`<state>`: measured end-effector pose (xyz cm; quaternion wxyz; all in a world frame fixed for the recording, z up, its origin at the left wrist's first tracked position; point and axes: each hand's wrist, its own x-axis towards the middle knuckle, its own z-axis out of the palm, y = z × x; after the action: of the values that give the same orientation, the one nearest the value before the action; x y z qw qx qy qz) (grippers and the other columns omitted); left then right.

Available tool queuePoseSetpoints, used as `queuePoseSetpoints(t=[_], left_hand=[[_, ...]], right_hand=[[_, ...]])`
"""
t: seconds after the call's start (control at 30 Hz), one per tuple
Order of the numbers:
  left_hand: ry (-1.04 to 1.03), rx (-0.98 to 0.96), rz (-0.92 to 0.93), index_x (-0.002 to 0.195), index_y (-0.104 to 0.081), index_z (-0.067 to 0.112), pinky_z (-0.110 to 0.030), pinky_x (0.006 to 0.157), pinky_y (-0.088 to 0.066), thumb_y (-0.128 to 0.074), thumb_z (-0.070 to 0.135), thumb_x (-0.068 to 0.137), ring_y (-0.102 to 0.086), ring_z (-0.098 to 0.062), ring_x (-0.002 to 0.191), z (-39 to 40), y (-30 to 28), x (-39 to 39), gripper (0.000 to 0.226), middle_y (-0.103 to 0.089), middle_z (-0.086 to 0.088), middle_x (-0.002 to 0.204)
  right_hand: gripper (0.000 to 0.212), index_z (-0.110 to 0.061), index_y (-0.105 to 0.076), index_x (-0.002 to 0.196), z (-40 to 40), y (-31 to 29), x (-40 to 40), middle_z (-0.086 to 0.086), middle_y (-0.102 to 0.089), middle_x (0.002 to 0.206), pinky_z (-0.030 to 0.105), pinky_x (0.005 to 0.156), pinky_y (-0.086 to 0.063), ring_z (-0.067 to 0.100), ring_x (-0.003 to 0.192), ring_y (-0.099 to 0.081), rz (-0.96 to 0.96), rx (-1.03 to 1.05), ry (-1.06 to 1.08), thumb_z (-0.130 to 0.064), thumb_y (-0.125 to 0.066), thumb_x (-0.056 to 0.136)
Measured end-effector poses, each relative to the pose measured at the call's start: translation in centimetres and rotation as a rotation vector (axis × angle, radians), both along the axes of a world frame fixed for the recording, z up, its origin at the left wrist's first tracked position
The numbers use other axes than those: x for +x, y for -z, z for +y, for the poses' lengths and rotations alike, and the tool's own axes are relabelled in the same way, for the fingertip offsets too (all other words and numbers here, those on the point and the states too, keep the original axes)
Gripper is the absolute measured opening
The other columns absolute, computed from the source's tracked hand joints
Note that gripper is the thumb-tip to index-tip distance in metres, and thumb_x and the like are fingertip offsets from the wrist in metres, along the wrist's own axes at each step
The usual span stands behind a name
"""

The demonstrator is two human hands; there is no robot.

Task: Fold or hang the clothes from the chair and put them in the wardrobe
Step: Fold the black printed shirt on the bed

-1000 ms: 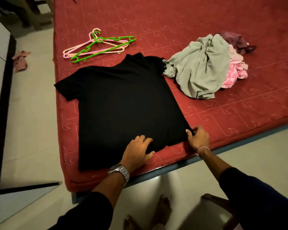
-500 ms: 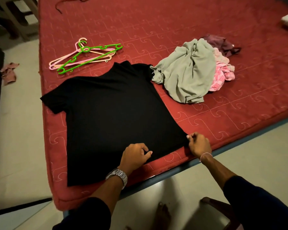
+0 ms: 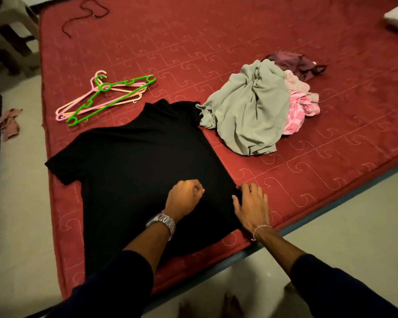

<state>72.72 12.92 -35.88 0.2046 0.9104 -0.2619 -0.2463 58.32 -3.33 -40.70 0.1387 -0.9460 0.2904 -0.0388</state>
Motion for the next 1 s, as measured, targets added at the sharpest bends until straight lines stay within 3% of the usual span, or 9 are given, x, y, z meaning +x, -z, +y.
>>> queuePoseSetpoints(t=[0.2,0.27,0.37,0.43,0.53,0.67,0.77,0.87,1.0], left_hand=[[0.221,0.077,-0.147,0.121,-0.064,0.022,-0.038,0.085,-0.053,-0.054,0.029,0.101,-0.059,-0.019,0.107,-4.7,0.7,4.9,0.023,-0.059,0.001,0.118],[0.317,0.094,-0.202,0.136,-0.056,0.024,-0.041,0.087,-0.054,-0.051,0.028,0.102,-0.053,-0.021,0.117,-6.6,1.3,6.6,0.034,-0.051,-0.001,0.132],[0.413,0.124,-0.331,0.147,-0.045,0.029,-0.041,0.086,-0.055,-0.051,0.025,0.103,-0.045,-0.023,0.124,-8.6,2.1,8.7,0.045,-0.040,-0.004,0.144],[0.484,0.157,-0.390,0.146,-0.045,0.030,-0.041,0.086,-0.055,-0.051,0.025,0.103,-0.045,-0.024,0.123,-9.4,2.7,9.9,0.044,-0.040,-0.005,0.145],[0.617,0.190,-0.429,0.140,-0.054,0.027,-0.038,0.084,-0.054,-0.053,0.024,0.102,-0.049,-0.023,0.119,-10.5,3.3,11.5,0.038,-0.047,-0.005,0.136],[0.792,0.191,-0.561,0.120,-0.061,0.017,-0.034,0.070,-0.048,-0.058,0.014,0.097,-0.056,-0.022,0.104,-11.5,3.4,12.5,0.024,-0.055,-0.004,0.118],[0.885,0.196,-0.602,0.116,-0.058,0.014,-0.037,0.067,-0.051,-0.059,0.010,0.096,-0.059,-0.024,0.098,-11.6,3.1,13.1,0.021,-0.058,-0.005,0.115],[0.926,0.214,-0.652,0.120,-0.057,0.013,-0.038,0.077,-0.048,-0.056,0.011,0.096,-0.058,-0.025,0.101,-11.4,2.7,13.9,0.024,-0.058,-0.006,0.116],[0.929,0.281,-0.735,0.124,-0.059,0.017,-0.037,0.087,-0.044,-0.055,0.015,0.095,-0.052,-0.024,0.113,-10.4,1.7,15.2,0.030,-0.056,-0.004,0.123]], right_hand=[[0.025,-0.017,-0.057,0.114,-0.8,-0.5,3.7,0.003,-0.061,0.106,0.038,0.083,-0.046,0.025,0.096,-0.057,0.035,0.074,-0.027,-0.032,-0.063,0.095],[0.023,-0.019,-0.057,0.108,-1.8,-0.2,4.4,-0.001,-0.063,0.102,0.038,0.083,-0.048,0.023,0.095,-0.060,0.055,0.233,0.076,-0.034,-0.067,0.093],[0.014,-0.025,-0.062,0.087,-3.6,0.5,4.7,-0.015,-0.065,0.077,0.031,0.070,-0.052,0.012,0.077,-0.064,0.052,0.507,0.278,-0.030,-0.075,0.089],[0.014,-0.026,-0.065,0.079,-4.3,1.0,4.5,-0.021,-0.063,0.068,0.029,0.064,-0.054,0.003,0.069,-0.063,0.075,0.530,0.309,-0.028,-0.073,0.090],[0.015,-0.027,-0.069,0.078,-4.5,1.0,3.9,-0.024,-0.063,0.068,0.017,0.057,-0.044,-0.005,0.063,-0.059,0.042,0.539,0.297,-0.024,-0.071,0.092],[0.012,-0.030,-0.062,0.081,-3.5,0.5,3.9,-0.014,-0.066,0.084,0.032,0.069,-0.054,0.012,0.081,-0.065,0.118,0.438,0.259,-0.031,-0.069,0.091],[0.019,-0.030,-0.062,0.088,-3.1,-0.3,4.0,-0.012,-0.066,0.088,0.035,0.077,-0.056,0.014,0.086,-0.064,0.202,0.402,0.220,-0.044,-0.074,0.086],[0.015,-0.029,-0.062,0.088,-3.2,-1.0,3.6,-0.009,-0.069,0.086,0.032,0.075,-0.053,0.018,0.088,-0.067,0.227,0.375,0.175,-0.041,-0.071,0.088],[0.014,-0.022,-0.054,0.099,-2.5,-1.4,2.8,0.004,-0.069,0.089,0.037,0.073,-0.051,0.029,0.084,-0.065,0.171,0.237,0.046,-0.034,-0.059,0.095]])
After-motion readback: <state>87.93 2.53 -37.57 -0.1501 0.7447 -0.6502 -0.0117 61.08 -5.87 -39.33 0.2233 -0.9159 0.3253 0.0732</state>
